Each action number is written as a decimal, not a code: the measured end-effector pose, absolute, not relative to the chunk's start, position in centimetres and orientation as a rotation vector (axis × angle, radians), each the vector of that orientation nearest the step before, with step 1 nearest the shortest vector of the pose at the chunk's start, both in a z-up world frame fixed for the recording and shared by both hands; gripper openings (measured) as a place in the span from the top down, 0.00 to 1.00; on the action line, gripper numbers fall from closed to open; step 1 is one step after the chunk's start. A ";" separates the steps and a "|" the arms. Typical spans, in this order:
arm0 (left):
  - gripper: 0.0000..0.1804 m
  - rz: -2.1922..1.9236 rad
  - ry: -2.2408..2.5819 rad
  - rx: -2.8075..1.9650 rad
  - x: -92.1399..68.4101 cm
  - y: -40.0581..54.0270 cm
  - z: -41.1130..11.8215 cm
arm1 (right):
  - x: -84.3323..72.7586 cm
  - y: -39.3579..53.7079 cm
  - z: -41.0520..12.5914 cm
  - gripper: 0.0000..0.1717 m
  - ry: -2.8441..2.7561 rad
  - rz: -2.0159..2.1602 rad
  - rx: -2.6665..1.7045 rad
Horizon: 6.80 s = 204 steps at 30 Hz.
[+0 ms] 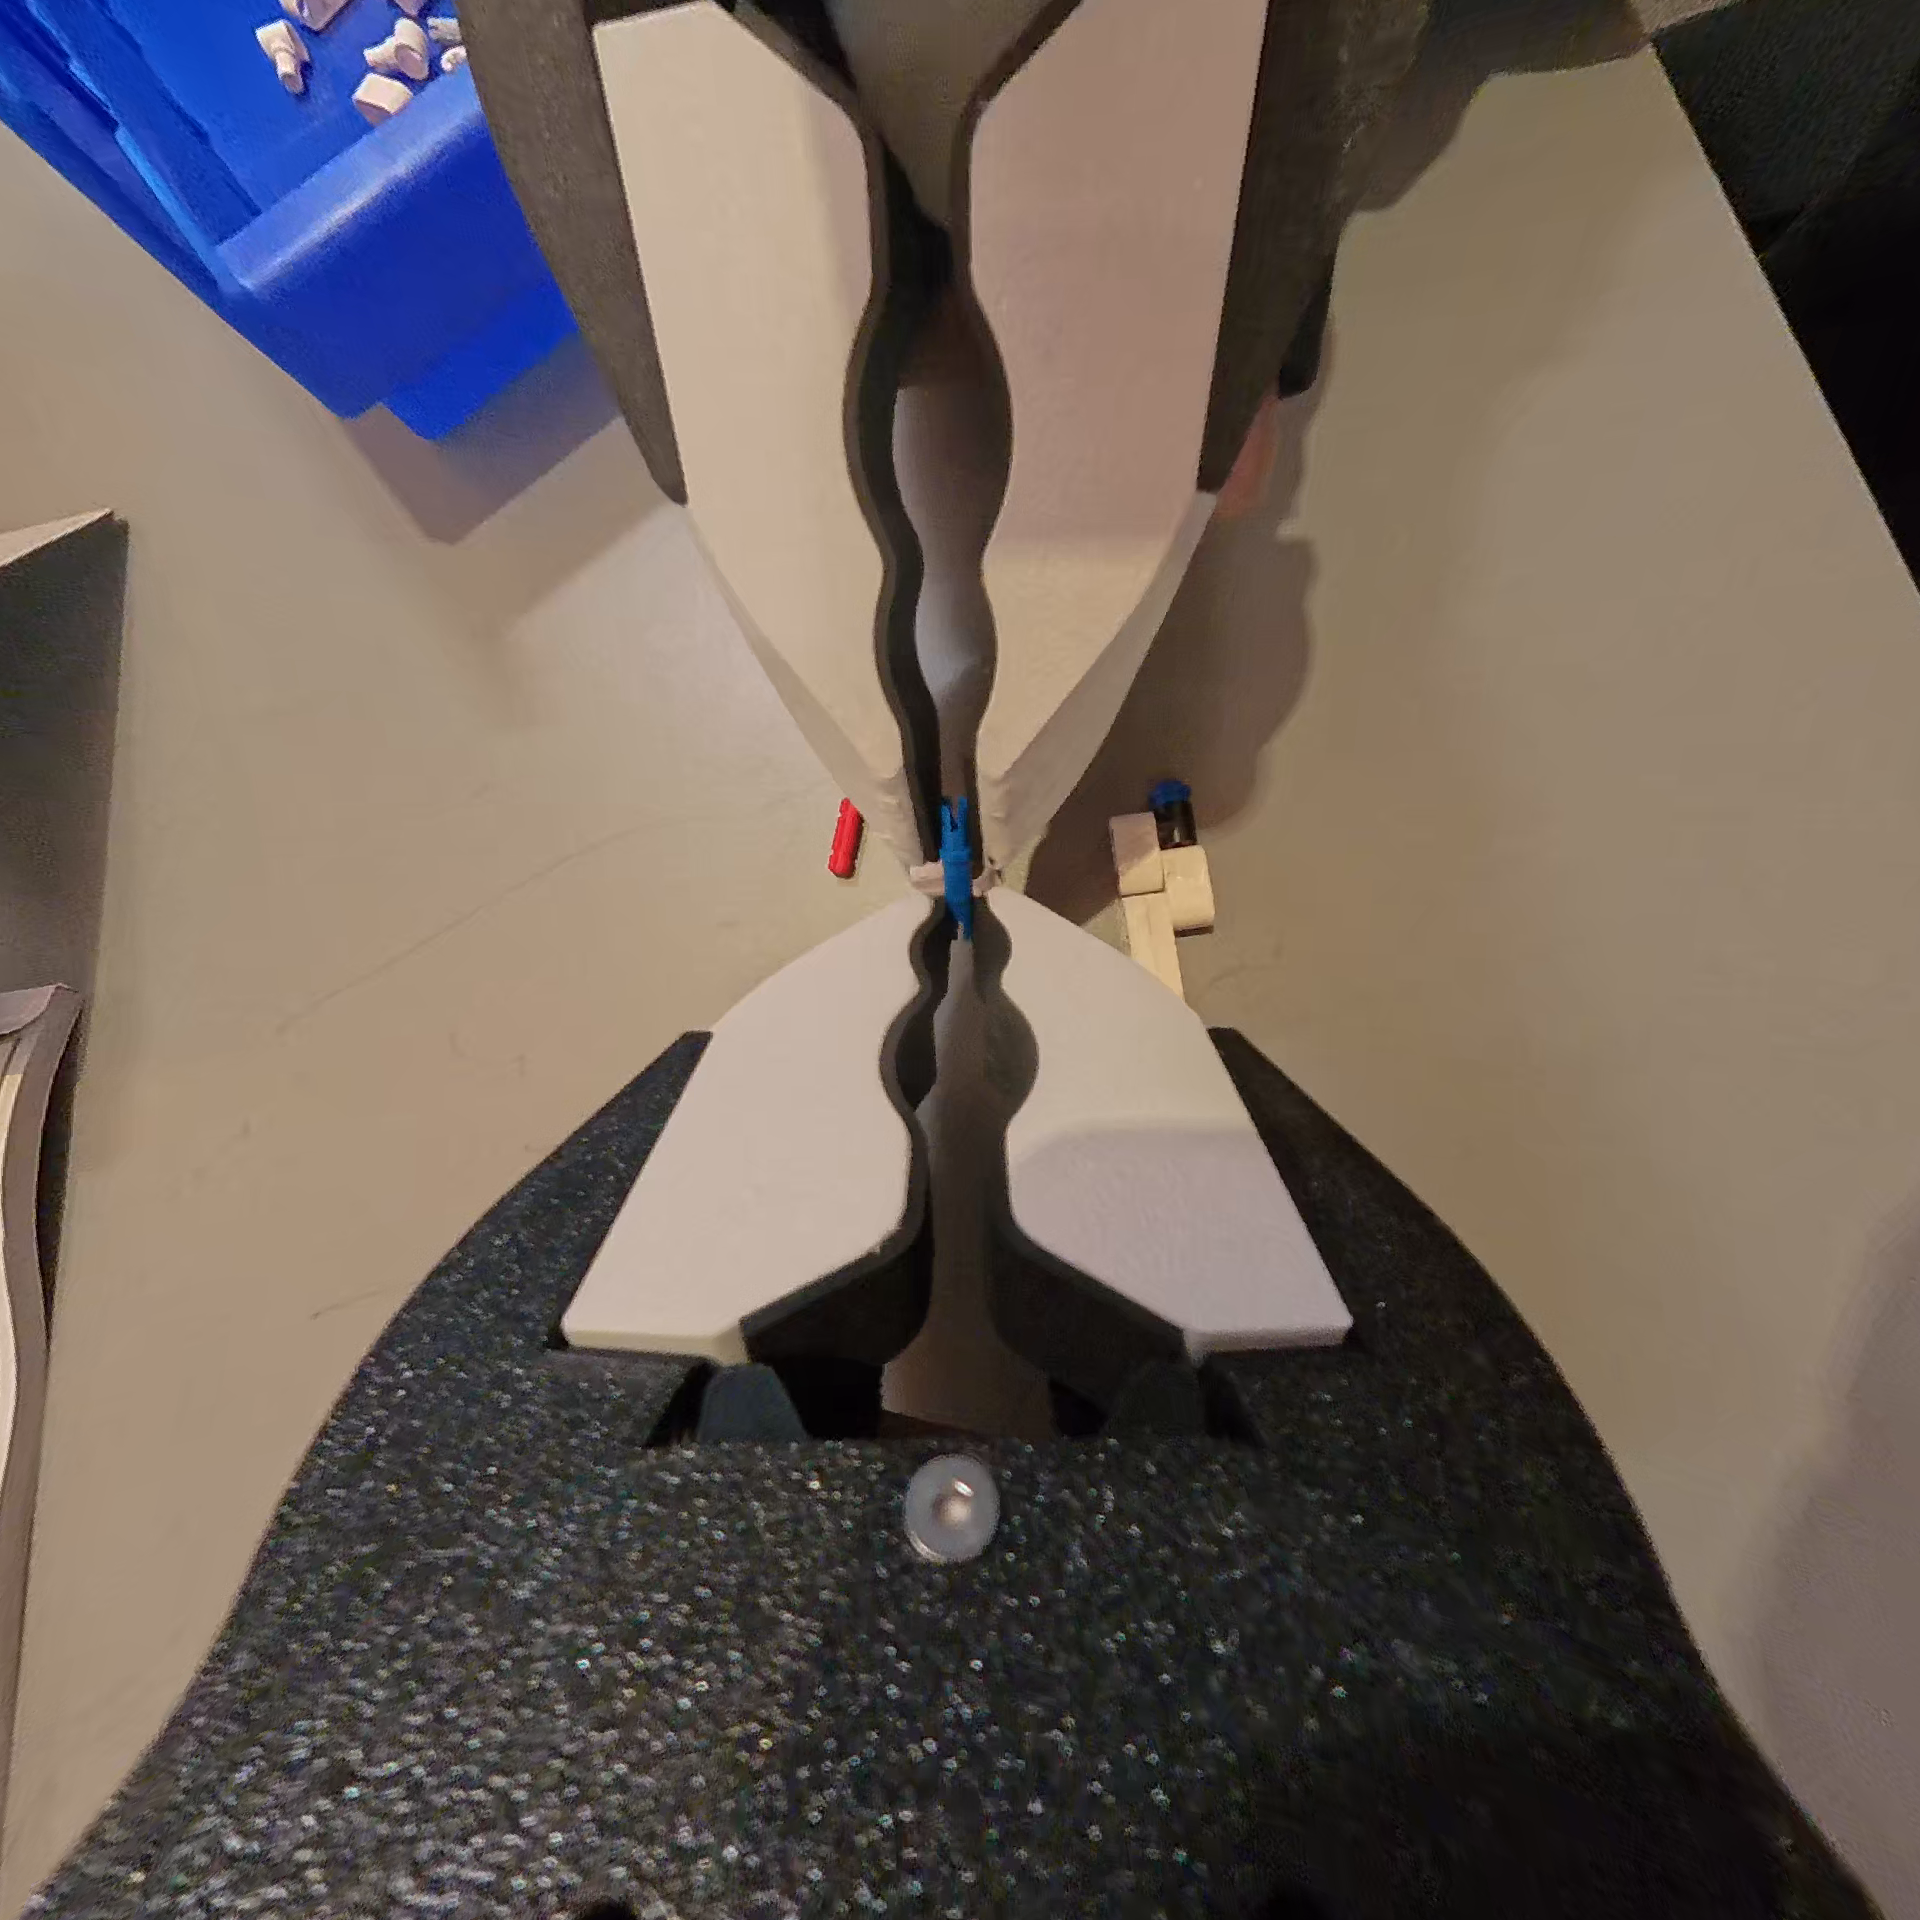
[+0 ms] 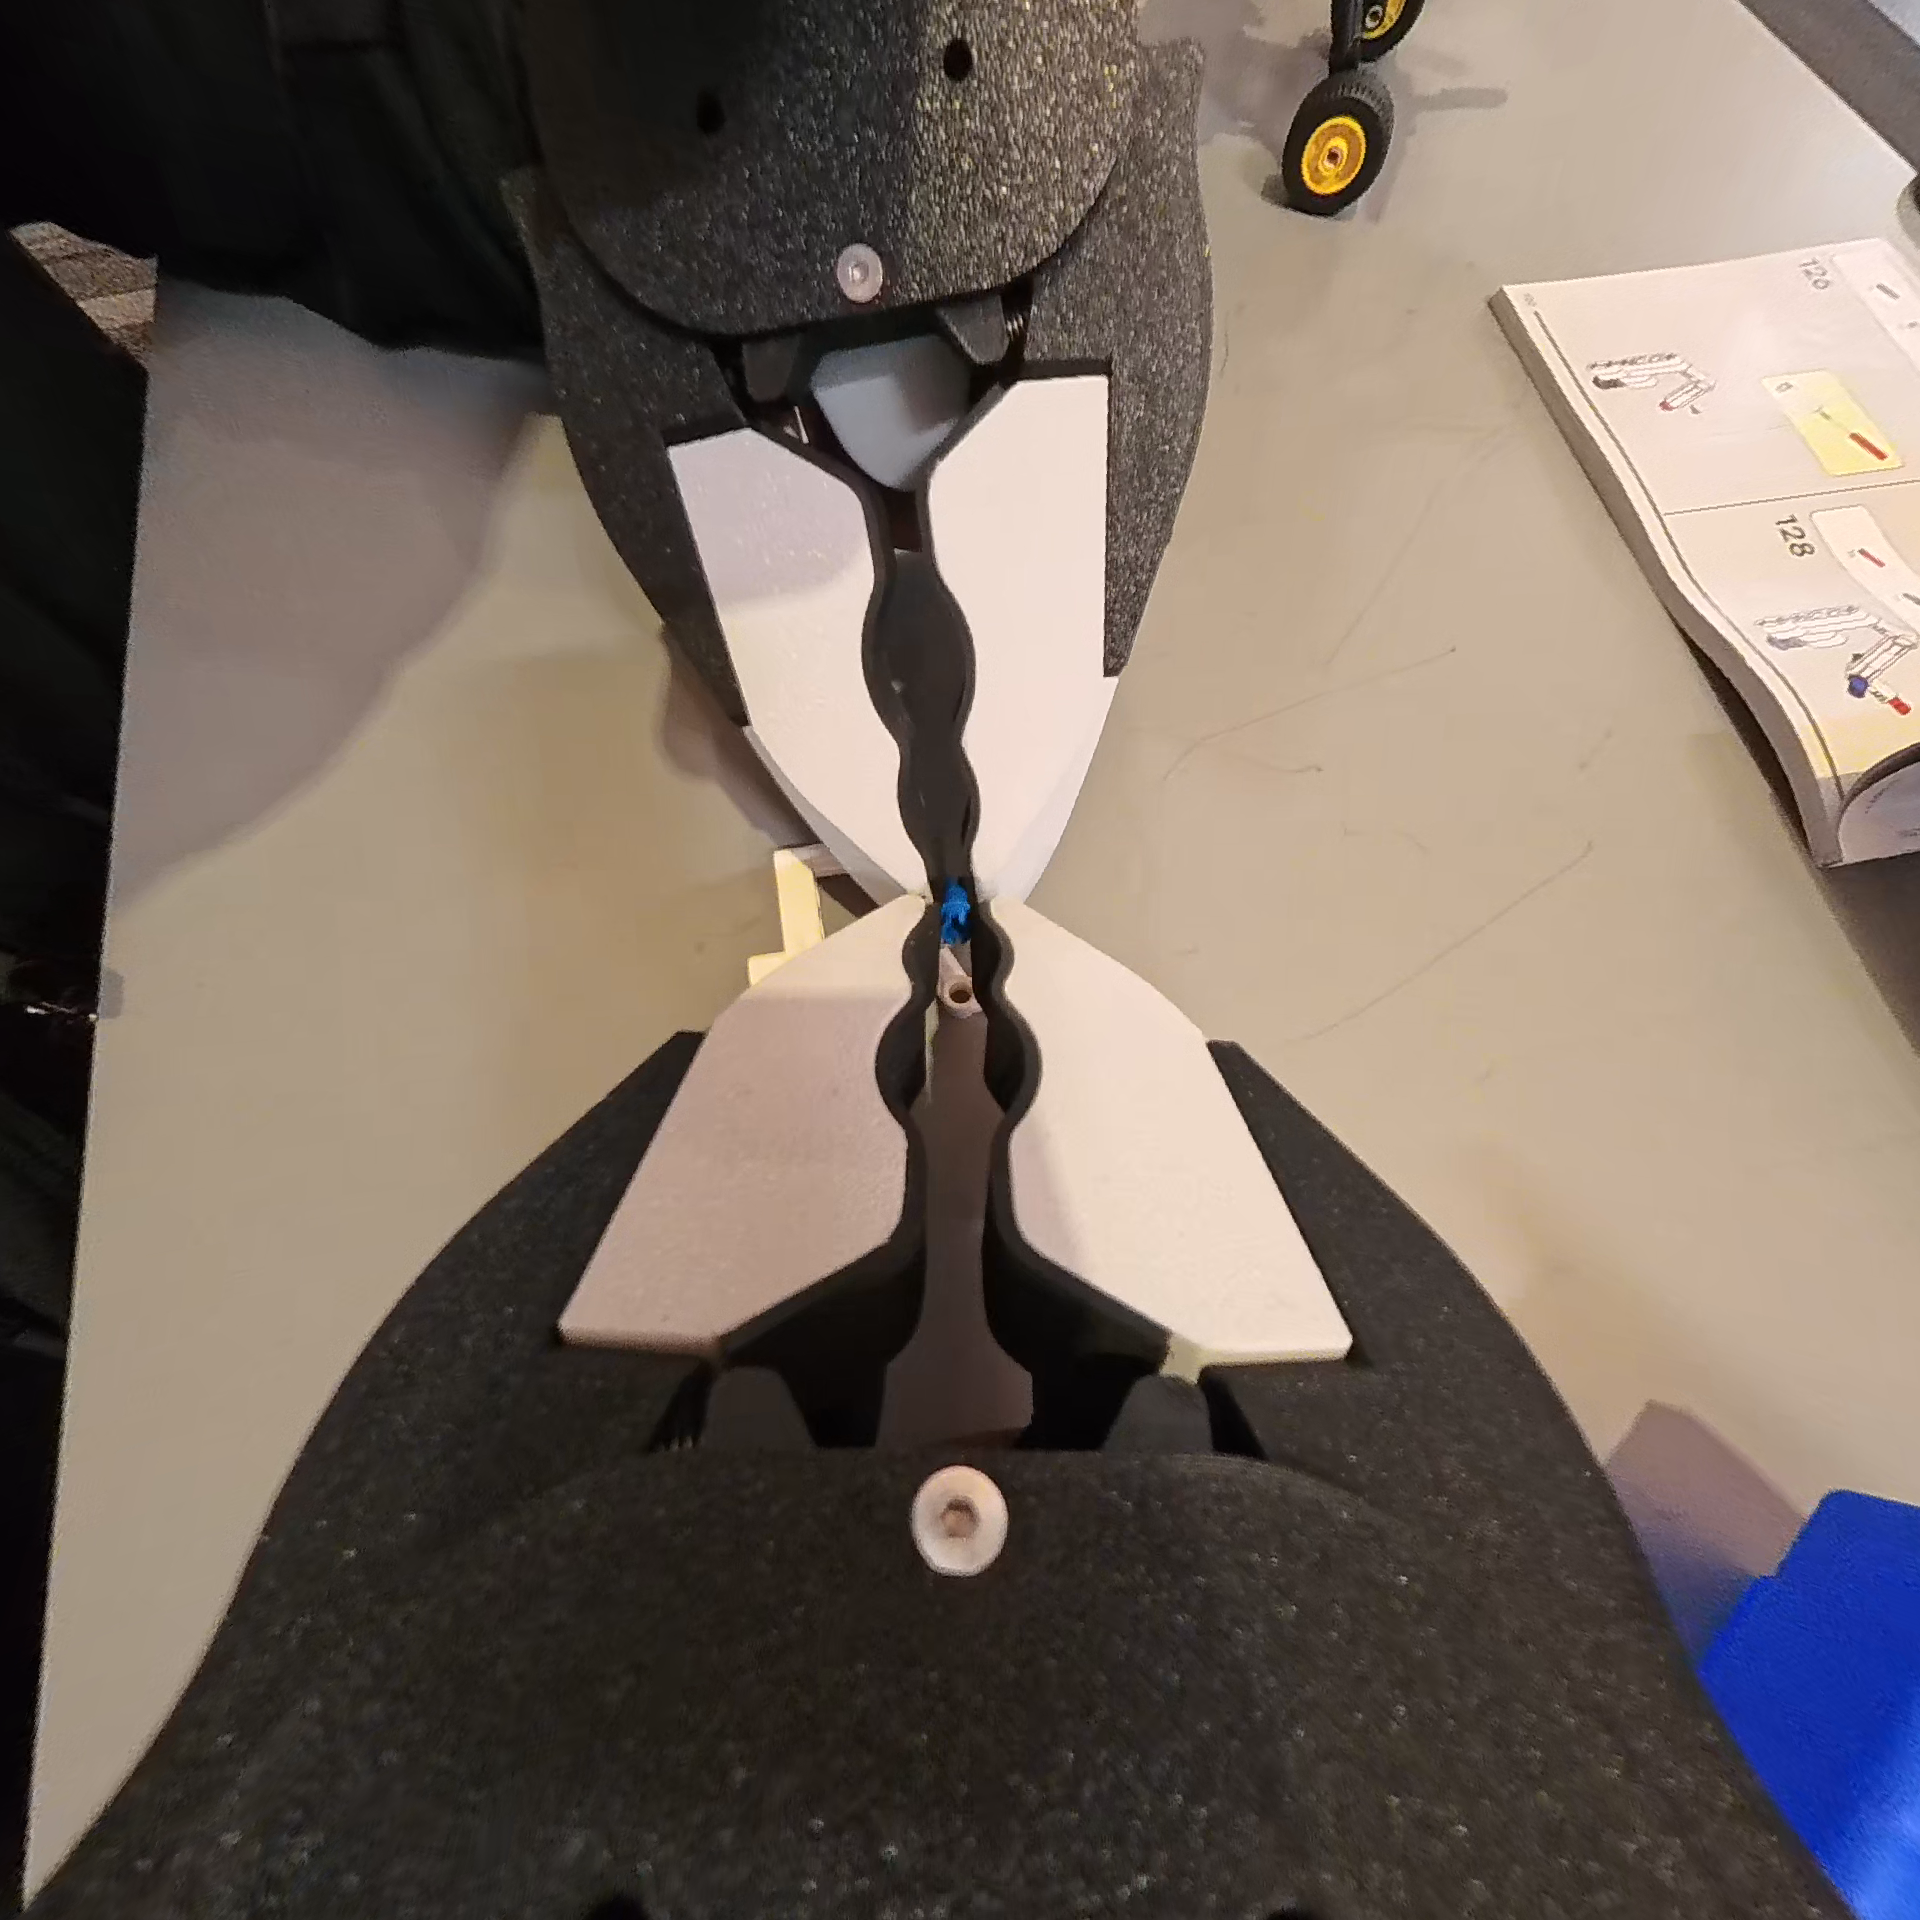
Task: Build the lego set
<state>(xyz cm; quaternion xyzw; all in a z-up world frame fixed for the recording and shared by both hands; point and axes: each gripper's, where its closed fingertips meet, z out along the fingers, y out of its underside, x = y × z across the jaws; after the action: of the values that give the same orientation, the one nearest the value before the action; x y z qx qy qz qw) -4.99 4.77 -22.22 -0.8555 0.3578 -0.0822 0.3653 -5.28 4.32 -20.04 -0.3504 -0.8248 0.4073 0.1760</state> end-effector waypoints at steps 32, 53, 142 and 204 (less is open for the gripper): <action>0.87 -0.284 0.564 -2.416 -4.5 4.5 -23.2 | -4.3 6.6 -19.5 0.97 -2.175 1.092 -1.080; 0.96 0.046 0.658 -2.248 -4.6 5.8 -21.9 | -3.4 6.1 -19.3 0.98 -2.256 1.044 -1.036; 1.00 0.253 0.567 -2.024 -6.6 4.9 -17.9 | -4.4 6.6 -20.8 0.97 -2.019 0.702 -0.895; 0.96 -0.192 1.240 -2.038 -4.0 -0.2 -21.8 | -3.6 1.0 -20.6 0.89 -2.425 1.020 -0.484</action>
<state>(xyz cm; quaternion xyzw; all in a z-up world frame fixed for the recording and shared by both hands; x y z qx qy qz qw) -4.00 -0.18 -21.81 -0.7927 0.4821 -0.0746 0.3656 -3.57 1.02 -20.63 -0.1761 -0.8819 0.3711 0.2313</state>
